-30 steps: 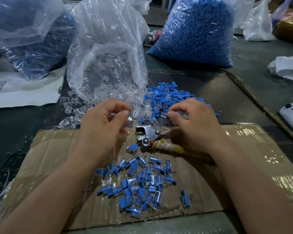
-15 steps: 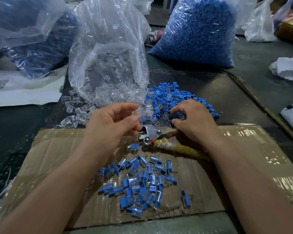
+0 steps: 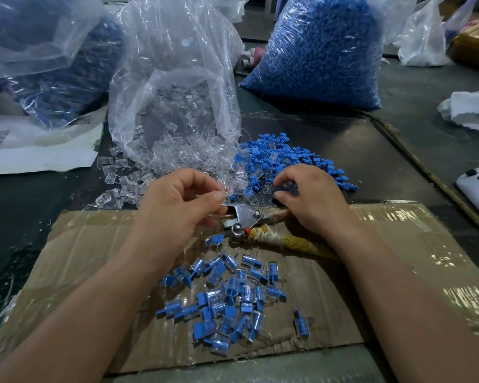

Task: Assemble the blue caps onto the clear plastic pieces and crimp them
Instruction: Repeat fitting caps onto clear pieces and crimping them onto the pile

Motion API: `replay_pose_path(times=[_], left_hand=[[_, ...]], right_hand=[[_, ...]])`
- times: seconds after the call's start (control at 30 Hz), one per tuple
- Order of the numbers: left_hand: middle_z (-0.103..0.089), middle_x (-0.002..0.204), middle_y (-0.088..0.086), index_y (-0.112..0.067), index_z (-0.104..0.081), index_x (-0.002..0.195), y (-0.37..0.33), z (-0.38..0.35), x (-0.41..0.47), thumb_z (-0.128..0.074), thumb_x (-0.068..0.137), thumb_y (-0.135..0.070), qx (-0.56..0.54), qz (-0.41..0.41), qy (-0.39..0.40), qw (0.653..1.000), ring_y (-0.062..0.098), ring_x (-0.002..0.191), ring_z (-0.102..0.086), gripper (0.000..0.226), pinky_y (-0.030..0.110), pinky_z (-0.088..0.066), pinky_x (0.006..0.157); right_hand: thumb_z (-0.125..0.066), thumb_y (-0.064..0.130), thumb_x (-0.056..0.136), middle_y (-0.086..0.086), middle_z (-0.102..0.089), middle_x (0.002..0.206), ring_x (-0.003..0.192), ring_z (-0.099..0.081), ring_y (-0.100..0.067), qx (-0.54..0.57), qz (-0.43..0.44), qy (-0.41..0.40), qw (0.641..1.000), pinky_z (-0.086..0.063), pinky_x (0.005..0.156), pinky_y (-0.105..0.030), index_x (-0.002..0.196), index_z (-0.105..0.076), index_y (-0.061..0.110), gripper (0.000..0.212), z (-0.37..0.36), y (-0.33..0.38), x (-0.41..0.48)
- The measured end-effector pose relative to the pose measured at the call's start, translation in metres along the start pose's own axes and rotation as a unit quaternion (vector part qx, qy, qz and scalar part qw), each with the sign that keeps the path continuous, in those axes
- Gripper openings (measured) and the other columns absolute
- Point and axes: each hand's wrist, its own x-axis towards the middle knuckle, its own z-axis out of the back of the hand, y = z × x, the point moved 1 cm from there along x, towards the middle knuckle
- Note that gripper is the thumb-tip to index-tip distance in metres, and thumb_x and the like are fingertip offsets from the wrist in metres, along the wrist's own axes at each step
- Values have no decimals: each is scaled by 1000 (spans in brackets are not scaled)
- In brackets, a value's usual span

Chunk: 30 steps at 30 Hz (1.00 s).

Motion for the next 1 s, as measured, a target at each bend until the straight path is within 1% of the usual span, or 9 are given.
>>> replay_pose_path(times=[0.07, 0.13, 0.23, 0.3, 0.4, 0.47, 0.67, 0.9, 1.0], left_hand=[[-68, 72, 7, -10, -62, 77, -1, 0, 0, -61, 78, -4, -5, 2, 1, 1000, 14, 65, -67, 5, 18, -53, 56], [-69, 72, 7, -9, -61, 77, -2, 0, -1, -60, 78, -3, -18, 6, 2, 1000, 14, 63, -67, 6, 18, -53, 54], [-70, 70, 4, -8, -60, 77, -3, -1, -1, -59, 80, 0, -30, 10, 1, 1000, 12, 60, -67, 8, 17, -51, 52], [-70, 70, 3, -8, -60, 78, -4, -1, -1, -59, 80, 0, -35, 13, 2, 999, 12, 59, -66, 9, 16, -51, 51], [-70, 70, 4, -8, -59, 78, -5, -1, -2, -59, 80, 0, -37, 14, 2, 999, 12, 59, -67, 8, 17, -52, 52], [-70, 70, 6, -8, -60, 77, -6, -1, -2, -60, 79, -1, -39, 12, -1, 999, 11, 58, -66, 7, 16, -51, 52], [-69, 68, 8, -10, -61, 75, -4, -3, -1, -64, 79, -1, -25, 9, -14, 1000, 13, 58, -67, 10, 19, -53, 52], [-69, 63, 7, -11, -62, 74, -3, -6, -4, -66, 77, -3, 1, -8, 15, 1000, 14, 58, -67, 10, 18, -52, 53], [-69, 64, 7, -11, -63, 74, -4, -5, -5, -66, 76, -2, 2, -15, 23, 1000, 15, 57, -67, 9, 17, -51, 52]], right_hand=[[-65, 23, 84, 11, -58, 92, 90, -48, -7, 2, 14, -2, 1000, -33, 100, -35, 95, -65, 23, 11, 1, 1, 0], [-63, 21, 85, 13, -58, 89, 86, -48, -5, 6, 19, 2, 1000, -19, 110, -39, 97, -63, 23, 12, 1, 2, 0], [-60, 19, 87, 11, -61, 92, 86, -52, -5, 42, 21, -31, 998, -7, 112, -35, 102, -61, 20, 15, 2, 3, -2], [-60, 17, 87, 11, -59, 91, 87, -55, -4, 90, 20, -63, 994, -21, 109, -31, 105, -61, 16, 18, 5, 5, -5], [-62, 13, 86, 15, -60, 89, 79, -56, 2, 198, 4, -69, 978, -44, 81, -8, 105, -64, 18, 19, 14, 13, -10], [-63, 10, 84, 17, -62, 85, 75, -60, 1, 284, 11, -64, 957, -49, 75, -10, 95, -64, 31, 24, 21, 22, -16], [-71, 8, 76, 18, -64, 82, 77, -64, 0, 337, 65, -20, 939, -51, 73, -14, 88, -61, 40, 35, 23, 52, -35], [-74, 24, 70, 18, -63, 72, 68, -63, 0, 341, 96, -70, 933, -49, 62, -10, 80, -65, 24, 13, 15, 60, -38], [-74, 22, 72, 12, -65, 74, 69, -63, -5, 322, 108, -66, 938, -53, 63, -18, 83, -69, 16, 13, 14, 59, -38]])
